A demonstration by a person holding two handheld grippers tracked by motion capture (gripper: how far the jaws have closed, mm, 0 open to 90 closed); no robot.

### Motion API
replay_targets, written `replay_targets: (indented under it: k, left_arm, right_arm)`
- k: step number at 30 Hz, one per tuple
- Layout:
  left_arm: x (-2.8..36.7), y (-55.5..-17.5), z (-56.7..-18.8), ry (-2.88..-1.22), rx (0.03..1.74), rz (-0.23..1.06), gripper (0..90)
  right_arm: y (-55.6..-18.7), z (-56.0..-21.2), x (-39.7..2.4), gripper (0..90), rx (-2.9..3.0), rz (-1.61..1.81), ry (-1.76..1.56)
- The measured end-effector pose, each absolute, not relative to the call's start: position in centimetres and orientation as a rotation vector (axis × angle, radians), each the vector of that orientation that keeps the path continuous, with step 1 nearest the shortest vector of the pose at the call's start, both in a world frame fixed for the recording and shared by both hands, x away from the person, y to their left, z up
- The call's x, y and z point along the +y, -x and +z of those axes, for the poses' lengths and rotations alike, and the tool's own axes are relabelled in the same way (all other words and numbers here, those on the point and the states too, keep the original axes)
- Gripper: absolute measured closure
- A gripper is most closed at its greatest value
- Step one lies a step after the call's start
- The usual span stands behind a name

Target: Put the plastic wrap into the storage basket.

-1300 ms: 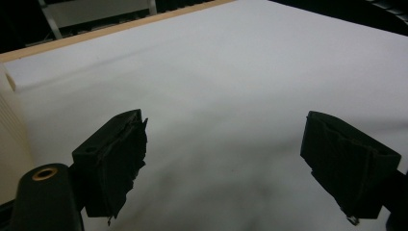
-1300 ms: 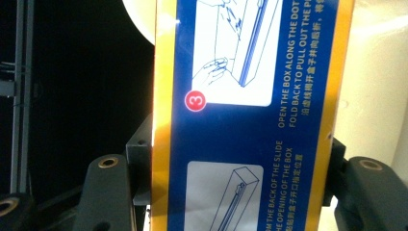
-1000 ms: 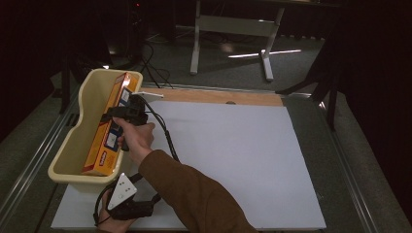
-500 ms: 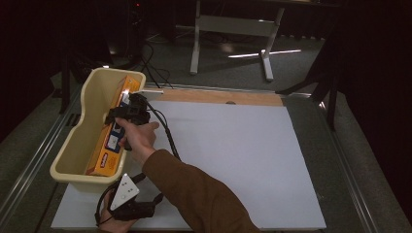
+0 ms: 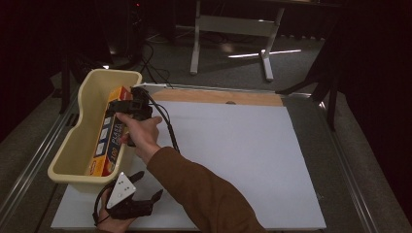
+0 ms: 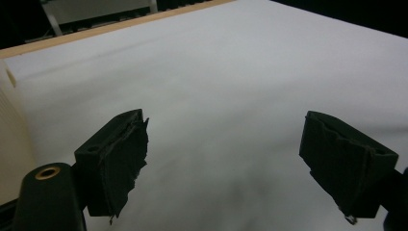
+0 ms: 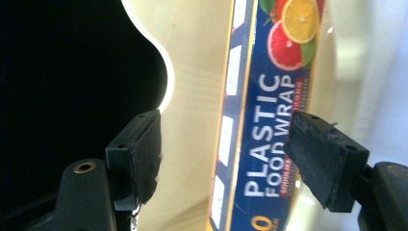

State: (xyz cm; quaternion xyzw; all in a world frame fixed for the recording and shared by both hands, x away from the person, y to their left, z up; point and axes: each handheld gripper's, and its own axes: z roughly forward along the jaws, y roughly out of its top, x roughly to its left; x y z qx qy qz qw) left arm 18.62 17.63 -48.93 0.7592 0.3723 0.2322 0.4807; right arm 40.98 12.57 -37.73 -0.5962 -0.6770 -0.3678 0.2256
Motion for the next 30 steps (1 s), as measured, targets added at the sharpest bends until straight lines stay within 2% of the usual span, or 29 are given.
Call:
replay_targets:
  k: [18,30]
  left_arm:
    - [17.6,-18.6,-49.0,-1.850,0.917,0.574,16.7]
    - [17.5,-18.7,-49.1,-1.857,0.921,0.577,16.6]
  right_arm:
    - [-40.6,-37.8,6.7,34.3,-2.208,-1.162,1.384]
    - [-37.2,-38.9,0.5,41.4,-2.655,-1.355,0.968]
